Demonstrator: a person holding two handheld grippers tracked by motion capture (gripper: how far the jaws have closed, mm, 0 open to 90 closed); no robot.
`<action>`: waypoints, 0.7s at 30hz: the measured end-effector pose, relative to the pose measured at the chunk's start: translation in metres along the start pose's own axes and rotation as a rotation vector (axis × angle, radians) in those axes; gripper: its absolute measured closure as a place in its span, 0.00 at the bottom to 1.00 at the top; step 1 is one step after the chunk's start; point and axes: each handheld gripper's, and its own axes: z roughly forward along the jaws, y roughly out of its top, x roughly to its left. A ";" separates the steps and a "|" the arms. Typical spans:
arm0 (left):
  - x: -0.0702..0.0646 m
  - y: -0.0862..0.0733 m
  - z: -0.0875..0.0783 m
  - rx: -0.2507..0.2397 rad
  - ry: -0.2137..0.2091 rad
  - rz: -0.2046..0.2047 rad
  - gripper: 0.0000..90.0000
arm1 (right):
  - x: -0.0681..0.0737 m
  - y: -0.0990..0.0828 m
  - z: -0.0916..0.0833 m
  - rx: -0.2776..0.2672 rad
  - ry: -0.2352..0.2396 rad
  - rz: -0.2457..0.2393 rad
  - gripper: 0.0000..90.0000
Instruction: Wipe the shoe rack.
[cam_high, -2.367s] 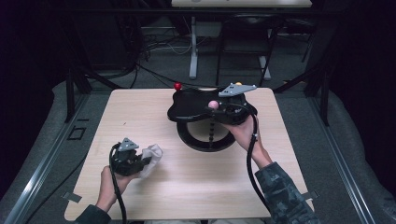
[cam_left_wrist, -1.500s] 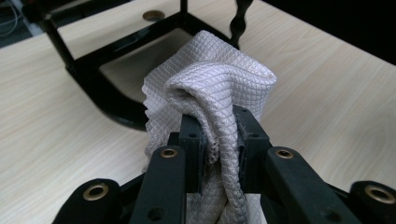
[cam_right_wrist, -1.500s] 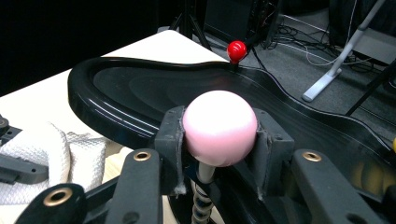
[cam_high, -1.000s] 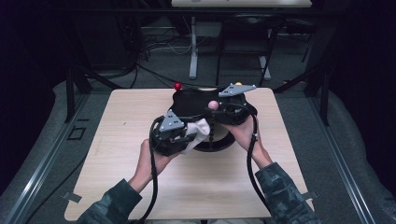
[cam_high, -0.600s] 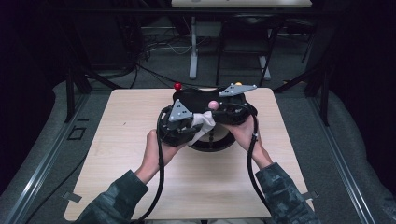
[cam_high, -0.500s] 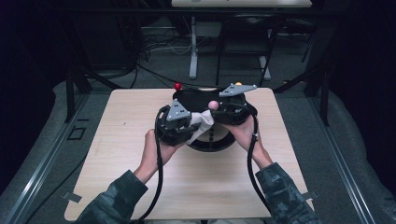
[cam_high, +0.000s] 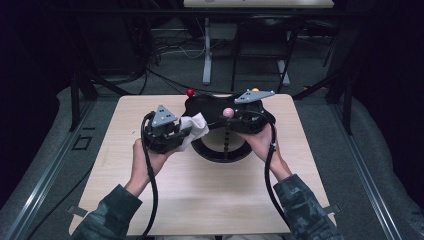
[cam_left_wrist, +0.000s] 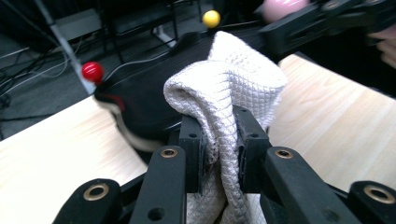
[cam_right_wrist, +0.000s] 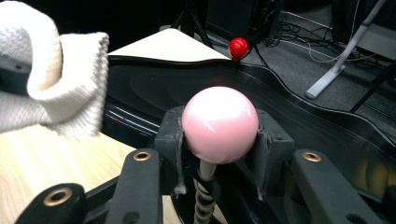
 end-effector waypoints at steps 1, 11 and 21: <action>0.001 -0.001 0.000 0.002 0.006 -0.003 0.85 | 0.000 0.000 0.000 0.000 0.000 0.000 0.66; 0.008 -0.005 -0.002 0.002 0.027 -0.026 0.85 | 0.000 0.000 0.000 0.001 -0.001 -0.001 0.67; -0.026 0.009 0.009 0.001 -0.039 0.054 0.85 | 0.000 0.000 0.000 0.003 -0.002 0.001 0.66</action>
